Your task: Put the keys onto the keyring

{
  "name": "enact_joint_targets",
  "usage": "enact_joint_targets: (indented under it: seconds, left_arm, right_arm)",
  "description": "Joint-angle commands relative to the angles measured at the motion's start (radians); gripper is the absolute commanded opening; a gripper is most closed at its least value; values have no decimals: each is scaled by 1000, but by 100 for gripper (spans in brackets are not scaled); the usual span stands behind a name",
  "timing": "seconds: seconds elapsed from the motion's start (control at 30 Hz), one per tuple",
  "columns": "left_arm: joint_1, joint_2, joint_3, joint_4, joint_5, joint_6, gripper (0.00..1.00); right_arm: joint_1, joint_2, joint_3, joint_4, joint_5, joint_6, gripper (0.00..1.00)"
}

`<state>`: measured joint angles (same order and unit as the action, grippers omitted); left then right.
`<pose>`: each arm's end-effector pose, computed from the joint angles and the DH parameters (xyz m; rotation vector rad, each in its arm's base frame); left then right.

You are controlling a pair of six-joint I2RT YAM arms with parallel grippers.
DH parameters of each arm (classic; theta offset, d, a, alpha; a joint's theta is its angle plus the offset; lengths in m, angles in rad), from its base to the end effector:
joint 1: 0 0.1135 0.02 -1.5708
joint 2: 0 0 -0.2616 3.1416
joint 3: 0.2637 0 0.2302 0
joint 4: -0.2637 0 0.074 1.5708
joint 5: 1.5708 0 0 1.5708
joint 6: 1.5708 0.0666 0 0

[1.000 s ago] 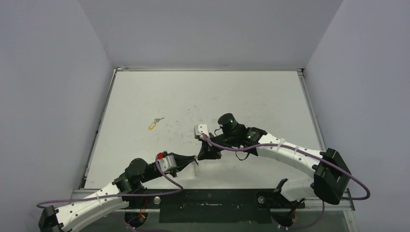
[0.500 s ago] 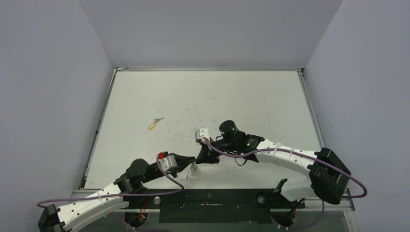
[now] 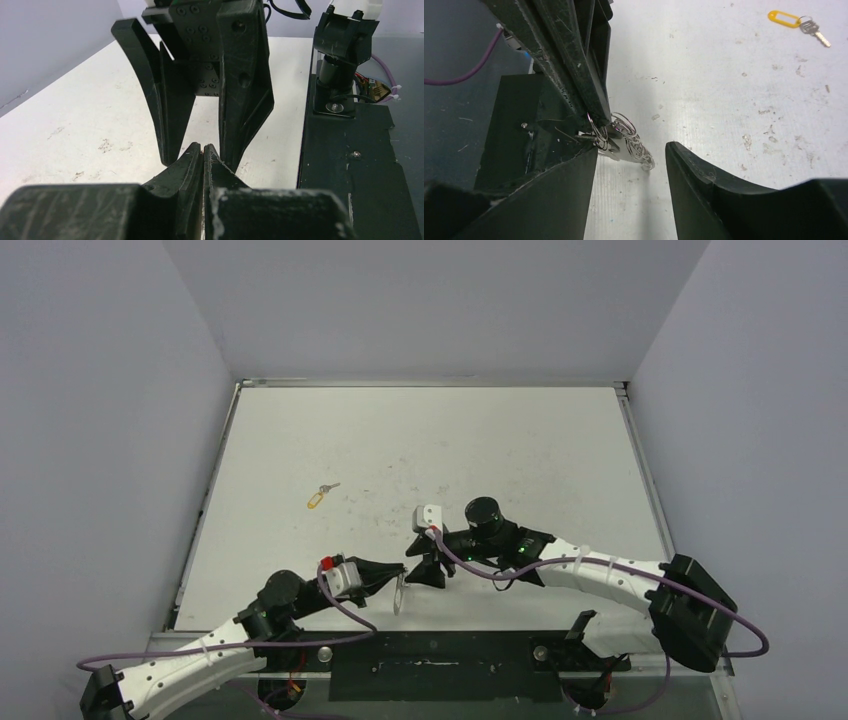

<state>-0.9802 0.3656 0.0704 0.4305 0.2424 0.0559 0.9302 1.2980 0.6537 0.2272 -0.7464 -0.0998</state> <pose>0.0664 -0.1278 0.2185 0.9201 1.1938 -0.9251 0.1285 0.2480 0.2301 -1.4500 1.5120 1.2602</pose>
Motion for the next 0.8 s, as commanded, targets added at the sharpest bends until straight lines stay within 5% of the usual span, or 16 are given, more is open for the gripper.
enact_joint_targets:
  seconds: [0.0,0.4,0.77]
  left_arm:
    - [-2,-20,24,69,12,-12,0]
    - [-2,-25,30,60,11,-18,0]
    - [-2,-19,31,63,8,-22,0]
  right_arm:
    - [-8,-103,-3,-8,34,-55,53]
    - [-14,-93,13,73,-57,12,25]
    - [-1,-75,27,97,-92,31,25]
